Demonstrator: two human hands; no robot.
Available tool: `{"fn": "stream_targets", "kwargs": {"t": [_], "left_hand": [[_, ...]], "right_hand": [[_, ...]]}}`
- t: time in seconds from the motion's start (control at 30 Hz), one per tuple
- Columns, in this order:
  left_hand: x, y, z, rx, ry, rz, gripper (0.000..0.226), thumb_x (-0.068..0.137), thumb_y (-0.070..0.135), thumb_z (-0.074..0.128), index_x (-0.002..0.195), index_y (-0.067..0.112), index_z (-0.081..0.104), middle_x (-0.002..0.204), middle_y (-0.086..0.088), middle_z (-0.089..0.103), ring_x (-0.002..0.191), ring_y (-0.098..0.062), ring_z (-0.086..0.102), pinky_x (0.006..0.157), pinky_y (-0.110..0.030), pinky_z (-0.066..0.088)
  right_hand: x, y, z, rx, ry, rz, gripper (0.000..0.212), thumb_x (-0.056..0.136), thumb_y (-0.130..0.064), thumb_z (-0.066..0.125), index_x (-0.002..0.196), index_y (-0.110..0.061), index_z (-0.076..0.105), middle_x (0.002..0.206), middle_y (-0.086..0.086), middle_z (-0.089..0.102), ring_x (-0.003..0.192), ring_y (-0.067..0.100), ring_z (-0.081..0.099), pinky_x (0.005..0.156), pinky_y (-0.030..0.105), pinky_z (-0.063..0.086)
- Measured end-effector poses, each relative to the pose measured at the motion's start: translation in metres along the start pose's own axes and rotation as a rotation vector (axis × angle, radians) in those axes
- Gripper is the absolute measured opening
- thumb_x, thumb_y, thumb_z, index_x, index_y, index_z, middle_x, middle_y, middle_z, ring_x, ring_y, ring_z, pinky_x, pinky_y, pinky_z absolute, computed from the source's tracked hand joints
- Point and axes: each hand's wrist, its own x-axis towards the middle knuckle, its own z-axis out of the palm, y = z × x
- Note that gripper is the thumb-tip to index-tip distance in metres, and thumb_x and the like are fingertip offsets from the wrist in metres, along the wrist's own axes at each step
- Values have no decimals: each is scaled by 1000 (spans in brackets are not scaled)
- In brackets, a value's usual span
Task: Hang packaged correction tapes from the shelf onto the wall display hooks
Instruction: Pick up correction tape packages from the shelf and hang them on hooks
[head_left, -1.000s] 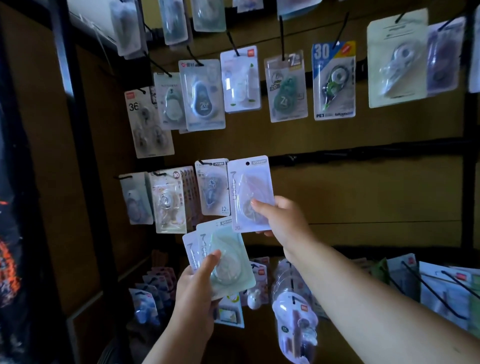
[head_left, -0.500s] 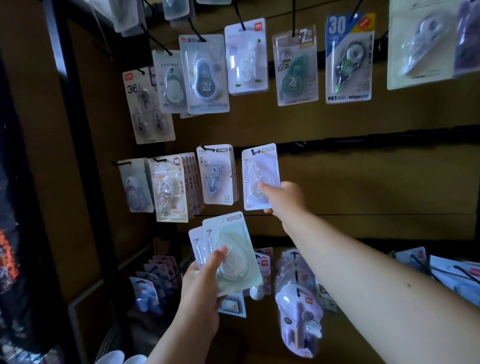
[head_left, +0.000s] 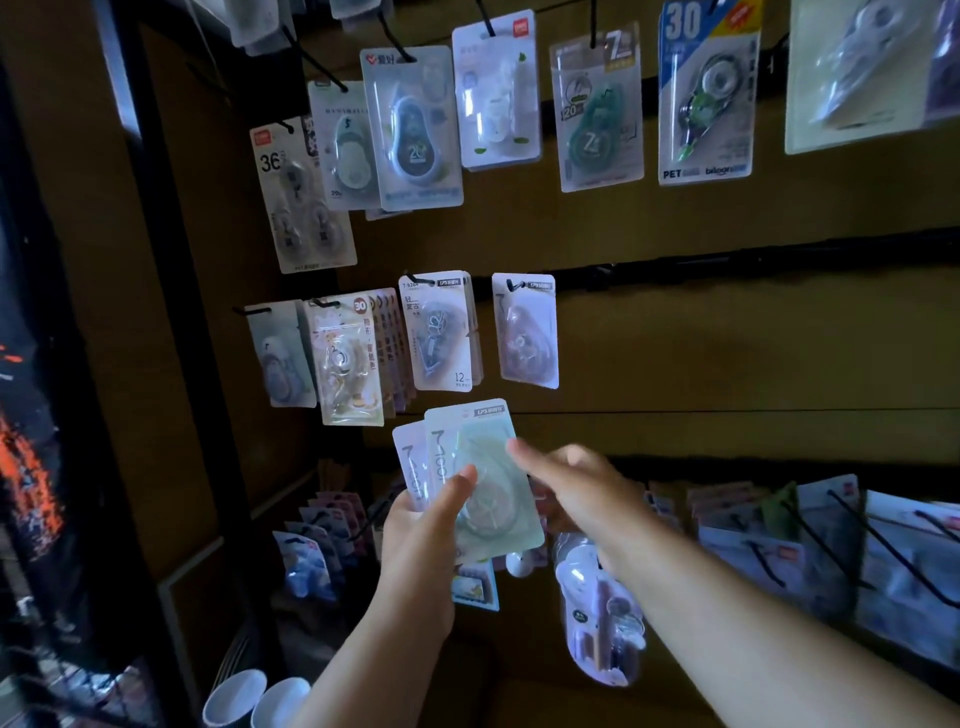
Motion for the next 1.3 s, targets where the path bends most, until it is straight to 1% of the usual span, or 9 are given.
{"fn": "stream_targets", "kwargs": {"t": [0.13, 0.27, 0.4, 0.57, 0.7, 0.83, 0.93, 1.17, 1.3], "left_hand": [[-4, 1, 6, -4, -31, 49, 26, 86, 22, 71, 109, 13, 68, 93, -11, 77, 84, -29, 75, 68, -35, 58], [-7, 3, 10, 13, -59, 56, 54, 70, 35, 83, 116, 14, 65, 100, -12, 76, 90, -31, 74, 77, -42, 58], [-10, 5, 13, 3, -112, 56, 59, 73, 44, 80, 121, 14, 63, 105, -13, 75, 94, -32, 73, 76, -39, 56], [-16, 9, 14, -51, -142, 9, 51, 83, 45, 61, 121, 12, 63, 104, -13, 75, 87, -33, 74, 70, -36, 57], [-18, 9, 15, -41, -106, 16, 34, 96, 32, 57, 122, 10, 62, 103, -13, 76, 82, -35, 75, 75, -39, 55], [-15, 12, 13, -62, 4, 32, 30, 94, 31, 61, 114, 10, 65, 97, -9, 75, 78, -27, 73, 57, -29, 52], [-12, 17, 11, -72, 60, 41, 29, 93, 32, 62, 111, 9, 64, 89, -8, 69, 67, -20, 64, 46, -24, 45], [-11, 23, 9, -69, 59, 74, 28, 93, 32, 62, 109, 10, 64, 93, -9, 69, 79, -24, 64, 56, -30, 48], [-9, 19, 6, -60, 79, 63, 26, 91, 33, 64, 109, 13, 65, 104, -12, 72, 95, -31, 69, 75, -40, 55]], "right_hand": [[-17, 10, 7, -22, 7, -32, 78, 41, -69, 79, 94, -15, 60, 93, 10, 71, 77, 31, 70, 65, 44, 56], [-18, 10, 0, 7, 40, -60, 50, 64, -49, 82, 95, -15, 61, 94, 7, 71, 74, 23, 69, 60, 35, 53], [-20, 8, -2, 64, 48, -63, 38, 74, -38, 79, 93, -9, 63, 93, 12, 72, 67, 18, 65, 55, 31, 50], [-17, 9, -6, 69, 108, -92, 36, 78, -44, 73, 91, -12, 65, 95, 8, 72, 86, 24, 69, 72, 43, 56], [-20, 5, -10, 100, 113, -143, 28, 85, -39, 67, 90, -12, 64, 95, 5, 72, 87, 20, 69, 62, 26, 54], [-16, -5, -15, 95, 164, -246, 23, 86, -38, 66, 93, -16, 64, 95, 2, 72, 91, 21, 68, 84, 40, 53], [-11, -22, -16, 136, 178, -335, 14, 90, -33, 63, 88, -20, 59, 92, -1, 70, 86, 18, 67, 68, 33, 54], [5, -56, -8, 144, 204, -383, 21, 94, -34, 57, 100, -14, 54, 98, 0, 64, 81, 14, 65, 48, 20, 51], [11, -58, -5, 124, 223, -362, 29, 95, -35, 55, 108, -10, 54, 98, -1, 62, 77, 11, 63, 45, 18, 50]]}}
